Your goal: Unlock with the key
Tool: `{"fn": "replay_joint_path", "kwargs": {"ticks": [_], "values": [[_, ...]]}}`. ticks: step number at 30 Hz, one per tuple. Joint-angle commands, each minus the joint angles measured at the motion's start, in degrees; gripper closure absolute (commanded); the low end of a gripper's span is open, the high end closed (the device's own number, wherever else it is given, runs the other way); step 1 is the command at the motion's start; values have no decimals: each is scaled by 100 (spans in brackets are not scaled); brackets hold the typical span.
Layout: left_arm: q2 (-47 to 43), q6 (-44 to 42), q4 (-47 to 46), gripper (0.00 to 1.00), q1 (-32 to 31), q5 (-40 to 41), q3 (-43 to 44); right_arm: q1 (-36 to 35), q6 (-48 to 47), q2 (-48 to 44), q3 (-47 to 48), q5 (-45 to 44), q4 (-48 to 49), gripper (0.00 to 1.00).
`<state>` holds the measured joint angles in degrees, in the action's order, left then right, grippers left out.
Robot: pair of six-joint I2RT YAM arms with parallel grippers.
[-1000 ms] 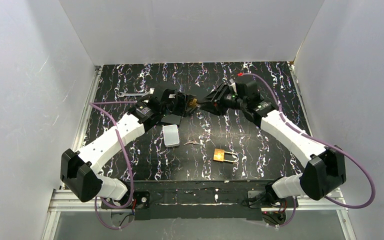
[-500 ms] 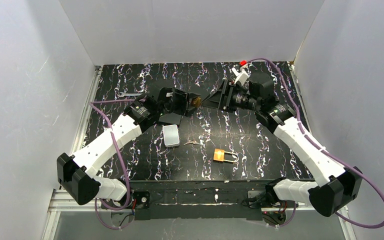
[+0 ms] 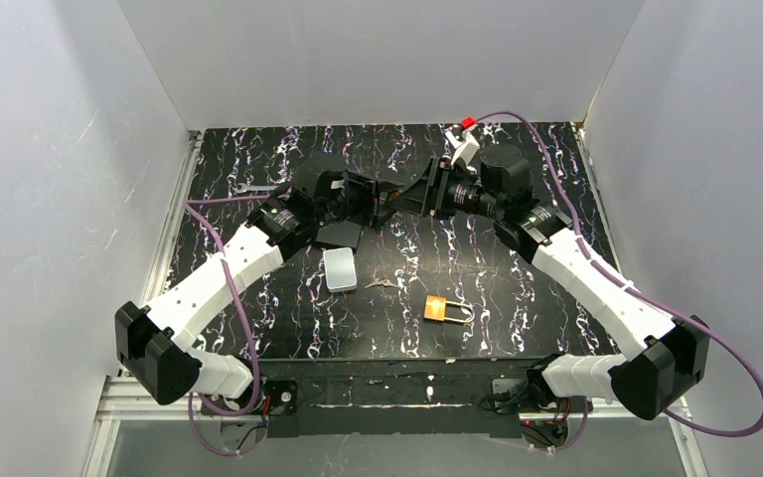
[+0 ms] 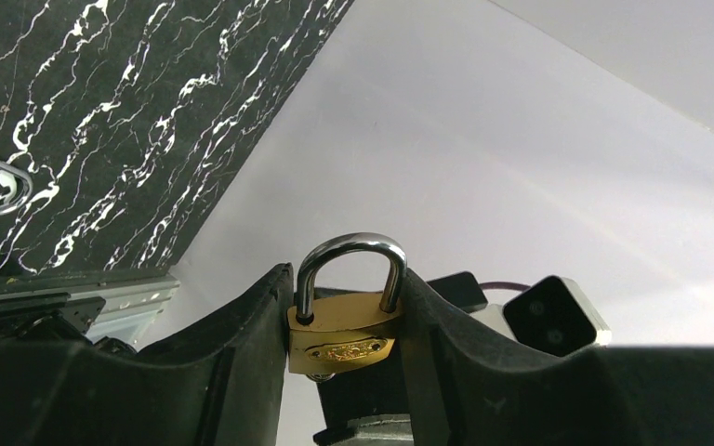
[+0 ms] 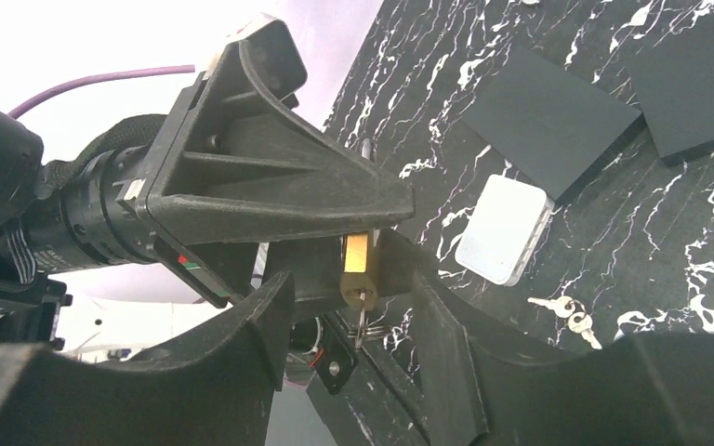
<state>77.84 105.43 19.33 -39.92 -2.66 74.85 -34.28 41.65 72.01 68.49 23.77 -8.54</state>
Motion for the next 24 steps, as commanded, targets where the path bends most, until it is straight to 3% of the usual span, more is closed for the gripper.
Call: {"fn": "replay_joint_path", "kwargs": {"ticks": [1,8,16,22,23,24], "values": [[-6,71,-228,100,-13,-139,200,-74,-139,6,143,-330,522,46],[64,106,-320,100,-11,-193,223,-96,-170,68,190,-542,616,60],[164,217,-584,100,-16,-273,205,-105,-192,209,312,-630,564,62],[110,153,-823,100,-15,-320,26,-105,-199,166,284,-651,605,90],[90,-21,-976,93,-9,-356,-5,-105,-184,160,328,-644,554,95],[64,-243,-1126,75,-7,-377,-16,-105,-233,133,413,-682,425,99]]}}
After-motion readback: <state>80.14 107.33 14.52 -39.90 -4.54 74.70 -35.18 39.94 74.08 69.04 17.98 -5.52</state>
